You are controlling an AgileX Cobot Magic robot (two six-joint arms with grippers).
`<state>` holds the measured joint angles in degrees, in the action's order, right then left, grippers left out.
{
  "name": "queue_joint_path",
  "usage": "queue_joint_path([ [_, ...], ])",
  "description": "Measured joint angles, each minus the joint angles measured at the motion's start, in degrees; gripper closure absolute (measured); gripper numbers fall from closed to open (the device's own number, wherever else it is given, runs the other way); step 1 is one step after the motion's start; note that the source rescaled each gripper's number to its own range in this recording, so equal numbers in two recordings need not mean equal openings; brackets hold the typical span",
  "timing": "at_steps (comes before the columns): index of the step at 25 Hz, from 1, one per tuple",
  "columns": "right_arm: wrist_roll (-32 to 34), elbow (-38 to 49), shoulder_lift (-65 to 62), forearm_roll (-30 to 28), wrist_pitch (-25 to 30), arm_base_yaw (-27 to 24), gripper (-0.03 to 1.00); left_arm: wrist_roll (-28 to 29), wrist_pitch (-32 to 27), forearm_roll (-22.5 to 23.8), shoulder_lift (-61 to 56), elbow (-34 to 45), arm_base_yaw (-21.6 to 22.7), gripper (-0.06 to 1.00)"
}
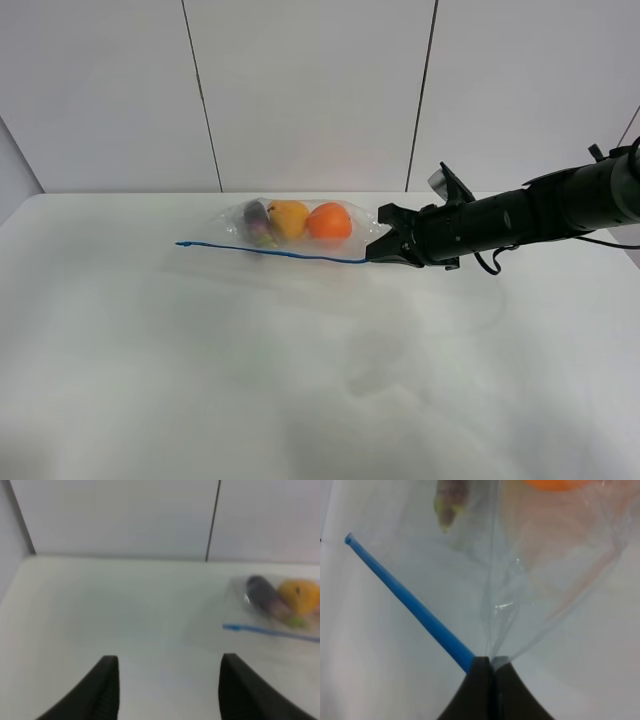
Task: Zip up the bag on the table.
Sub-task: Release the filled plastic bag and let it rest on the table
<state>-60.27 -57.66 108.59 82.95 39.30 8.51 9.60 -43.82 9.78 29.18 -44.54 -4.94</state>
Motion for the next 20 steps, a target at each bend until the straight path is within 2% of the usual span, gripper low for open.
queue_joint_path([
  [6, 0.0, 0.0, 0.0, -0.3, 0.0, 0.0, 0.97, 0.0, -7.3, 0.0, -9.7, 2.2, 0.0, 0.35],
  [13, 0.0, 0.0, 0.0, -0.4, 0.0, 0.0, 0.97, 0.0, -10.8, -0.2, -18.1, 4.6, 0.0, 0.35],
  [20, 0.0, 0.0, 0.0, -0.7, 0.0, 0.0, 0.97, 0.3, -15.2, -0.5, -21.7, 4.9, 0.0, 0.35],
])
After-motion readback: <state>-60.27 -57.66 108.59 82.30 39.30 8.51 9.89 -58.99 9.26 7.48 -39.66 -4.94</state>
